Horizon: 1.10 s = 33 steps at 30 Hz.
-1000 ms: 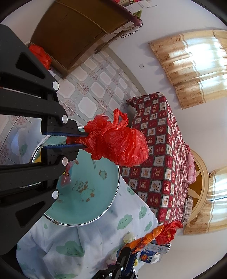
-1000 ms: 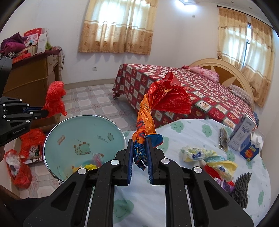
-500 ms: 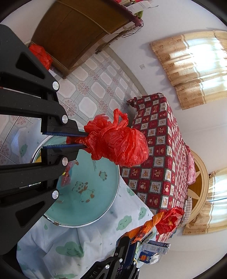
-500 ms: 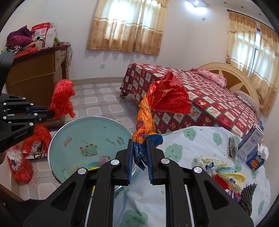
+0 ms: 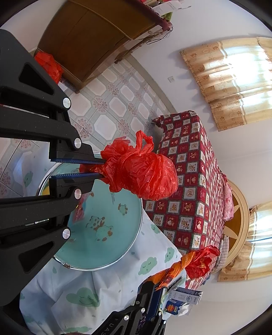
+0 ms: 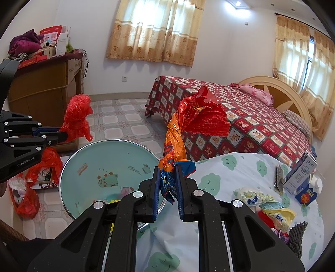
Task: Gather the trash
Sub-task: 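Carry the red bag with the left tool while the right tool carries the wrapper over the bin, then open both tools to drop the red bag and wrapper into the bin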
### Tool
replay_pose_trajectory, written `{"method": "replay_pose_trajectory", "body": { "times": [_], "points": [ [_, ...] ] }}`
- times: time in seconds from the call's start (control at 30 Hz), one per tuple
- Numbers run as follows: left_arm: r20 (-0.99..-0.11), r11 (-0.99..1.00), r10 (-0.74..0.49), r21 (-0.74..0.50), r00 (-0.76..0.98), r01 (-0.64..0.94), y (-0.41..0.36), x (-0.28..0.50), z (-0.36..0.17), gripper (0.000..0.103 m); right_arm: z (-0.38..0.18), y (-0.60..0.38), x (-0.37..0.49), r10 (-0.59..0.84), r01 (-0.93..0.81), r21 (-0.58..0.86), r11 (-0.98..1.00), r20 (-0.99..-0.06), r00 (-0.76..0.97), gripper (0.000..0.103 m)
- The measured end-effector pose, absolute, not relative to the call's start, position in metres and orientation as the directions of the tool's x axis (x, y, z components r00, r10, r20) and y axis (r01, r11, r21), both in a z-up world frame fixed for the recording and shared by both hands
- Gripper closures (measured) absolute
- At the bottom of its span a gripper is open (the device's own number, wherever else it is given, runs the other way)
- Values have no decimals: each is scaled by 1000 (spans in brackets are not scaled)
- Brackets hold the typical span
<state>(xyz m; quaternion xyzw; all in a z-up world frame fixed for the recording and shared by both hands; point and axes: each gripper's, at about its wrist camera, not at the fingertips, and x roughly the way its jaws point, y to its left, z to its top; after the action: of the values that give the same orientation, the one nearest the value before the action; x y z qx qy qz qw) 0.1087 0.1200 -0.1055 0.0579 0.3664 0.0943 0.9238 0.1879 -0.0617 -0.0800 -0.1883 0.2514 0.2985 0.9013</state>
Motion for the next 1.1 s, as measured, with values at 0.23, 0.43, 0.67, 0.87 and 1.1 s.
{"method": "replay_pose_trajectory", "body": {
  "times": [0.23,0.43,0.67,0.87,1.1],
  "points": [
    [-666,976,216,175,714,-132,119,109,-105,96,-80,-62,187,446,-635,-191,748,-565,694,88],
    [-667,976,214,173,713,-130,118,109,-105,96,-81,-62,184,454,-648,-195,736,-568,687,88],
    [-668,980,192,163,719,-110,106,108,-105,89,-84,-57,181,477,-680,-195,707,-578,662,75],
    [-663,981,184,167,725,-97,93,106,-106,74,-85,-64,182,475,-668,-178,723,-575,667,63],
    [-669,981,188,162,719,-106,95,110,-110,55,-81,-83,184,439,-615,-162,772,-563,700,59]
  ]
}}
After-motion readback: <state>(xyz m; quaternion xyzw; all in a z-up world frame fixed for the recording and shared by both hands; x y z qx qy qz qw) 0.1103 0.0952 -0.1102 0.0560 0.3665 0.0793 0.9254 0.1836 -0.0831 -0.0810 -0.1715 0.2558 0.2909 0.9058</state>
